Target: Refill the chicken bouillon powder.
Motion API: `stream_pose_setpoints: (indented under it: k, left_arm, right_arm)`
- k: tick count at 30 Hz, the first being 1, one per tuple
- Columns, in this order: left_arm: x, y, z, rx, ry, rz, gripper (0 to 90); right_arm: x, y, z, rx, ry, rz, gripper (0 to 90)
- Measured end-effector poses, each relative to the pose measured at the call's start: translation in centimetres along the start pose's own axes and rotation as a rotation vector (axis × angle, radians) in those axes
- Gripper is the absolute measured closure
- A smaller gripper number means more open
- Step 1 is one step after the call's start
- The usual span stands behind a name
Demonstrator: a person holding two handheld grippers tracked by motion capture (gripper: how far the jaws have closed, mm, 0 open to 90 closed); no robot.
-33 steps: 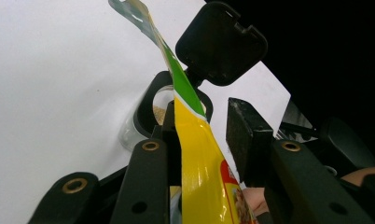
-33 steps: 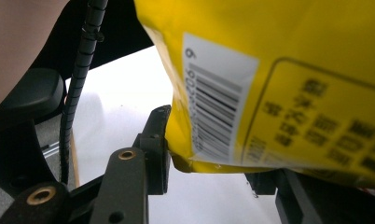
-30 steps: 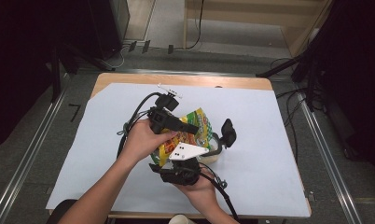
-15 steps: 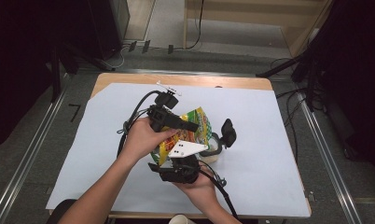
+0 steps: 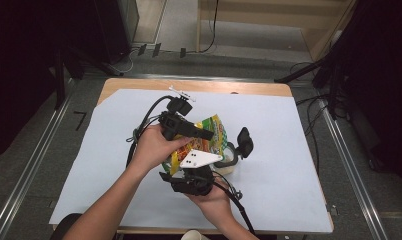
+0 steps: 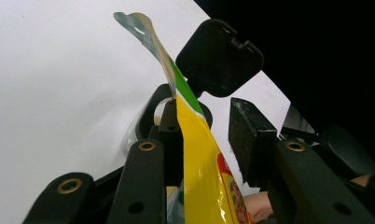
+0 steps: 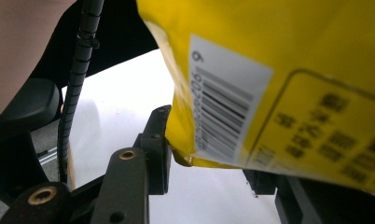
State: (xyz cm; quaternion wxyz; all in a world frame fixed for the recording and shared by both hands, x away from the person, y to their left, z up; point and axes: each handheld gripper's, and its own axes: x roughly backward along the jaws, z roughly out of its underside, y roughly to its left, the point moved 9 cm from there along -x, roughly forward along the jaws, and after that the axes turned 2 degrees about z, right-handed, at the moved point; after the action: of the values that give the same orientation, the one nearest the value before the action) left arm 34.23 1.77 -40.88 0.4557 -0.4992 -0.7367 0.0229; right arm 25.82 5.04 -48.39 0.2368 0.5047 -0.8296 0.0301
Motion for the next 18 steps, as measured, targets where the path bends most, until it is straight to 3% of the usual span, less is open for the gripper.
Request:
stream_pose_setpoints:
  k: [18]
  left_arm:
    - [-0.19,0.44,-0.7,0.004,0.022,-0.016,67.8]
  right_arm:
    - [-0.07,-0.59,-0.42,-0.006,0.005,0.01,60.0]
